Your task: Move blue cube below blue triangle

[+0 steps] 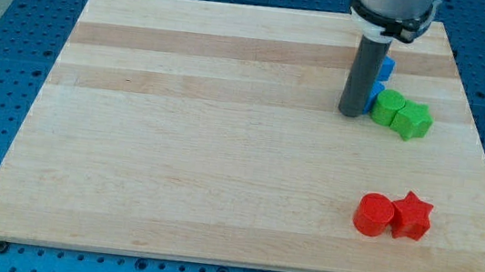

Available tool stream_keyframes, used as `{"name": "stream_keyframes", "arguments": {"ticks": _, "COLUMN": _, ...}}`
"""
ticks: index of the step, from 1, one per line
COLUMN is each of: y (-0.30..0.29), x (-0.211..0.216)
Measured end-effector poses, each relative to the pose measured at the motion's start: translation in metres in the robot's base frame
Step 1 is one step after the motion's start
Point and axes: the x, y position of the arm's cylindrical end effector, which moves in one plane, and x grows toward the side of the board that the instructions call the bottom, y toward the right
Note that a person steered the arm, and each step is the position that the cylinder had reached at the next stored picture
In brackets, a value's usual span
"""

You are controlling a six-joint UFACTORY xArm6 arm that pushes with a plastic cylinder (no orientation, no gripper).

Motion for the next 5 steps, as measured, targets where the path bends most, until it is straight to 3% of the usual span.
{"name": "stream_keyframes", "arguments": {"ticks": 5, "y": 0.011, "x": -0.013}}
